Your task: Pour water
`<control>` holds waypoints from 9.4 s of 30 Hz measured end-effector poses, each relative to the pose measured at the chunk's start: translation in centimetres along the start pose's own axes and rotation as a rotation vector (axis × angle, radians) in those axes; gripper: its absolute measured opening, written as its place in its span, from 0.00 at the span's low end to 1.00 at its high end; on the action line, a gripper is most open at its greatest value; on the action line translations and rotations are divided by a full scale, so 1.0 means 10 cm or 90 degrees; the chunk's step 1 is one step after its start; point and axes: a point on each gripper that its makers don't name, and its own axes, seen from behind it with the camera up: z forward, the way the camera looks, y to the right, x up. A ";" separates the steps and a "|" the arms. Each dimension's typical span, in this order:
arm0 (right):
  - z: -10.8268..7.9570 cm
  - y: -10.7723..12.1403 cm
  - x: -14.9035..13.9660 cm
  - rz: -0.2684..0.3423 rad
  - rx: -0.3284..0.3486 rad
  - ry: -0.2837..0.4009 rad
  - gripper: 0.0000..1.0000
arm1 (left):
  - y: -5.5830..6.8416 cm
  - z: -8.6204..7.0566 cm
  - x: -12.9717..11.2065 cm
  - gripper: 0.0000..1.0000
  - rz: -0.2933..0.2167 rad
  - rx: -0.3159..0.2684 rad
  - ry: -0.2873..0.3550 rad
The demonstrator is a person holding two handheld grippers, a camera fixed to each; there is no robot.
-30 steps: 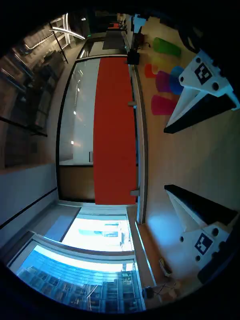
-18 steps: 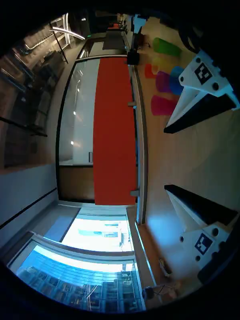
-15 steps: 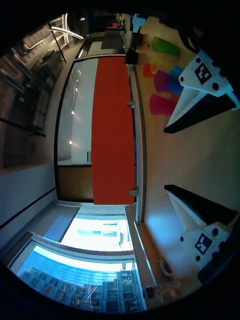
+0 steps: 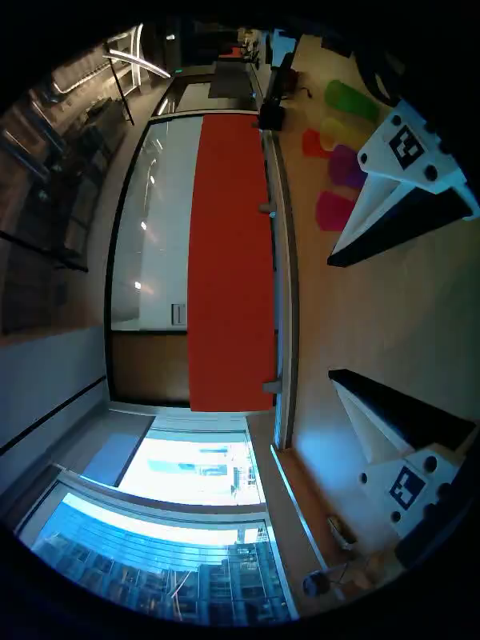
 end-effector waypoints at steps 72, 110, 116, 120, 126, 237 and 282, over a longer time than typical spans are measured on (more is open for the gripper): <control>0.09 -0.80 1.92 -0.021 0.308 0.020 0.99 | 1.02 0.15 2.04 0.95 -0.019 -0.331 0.011; -0.20 -1.12 1.54 -0.090 0.457 -0.071 0.99 | 1.37 0.02 1.44 0.95 0.022 -0.453 -0.063; -0.23 -1.14 1.39 -0.111 0.471 -0.095 0.99 | 1.37 0.04 1.33 0.95 0.035 -0.458 -0.072; -0.25 -1.16 1.26 -0.125 0.479 -0.113 0.99 | 1.37 0.02 1.29 0.95 0.036 -0.466 -0.077; -0.25 -1.20 1.11 -0.136 0.489 -0.134 0.99 | 1.38 0.01 1.15 0.95 0.047 -0.474 -0.088; -0.34 -1.42 -1.22 -0.212 0.549 -0.388 0.99 | 1.57 -0.13 -1.25 0.96 0.186 -0.539 -0.399; -0.17 -1.57 -1.21 -0.207 0.558 -0.373 0.99 | 1.85 0.06 -1.26 0.95 0.186 -0.561 -0.384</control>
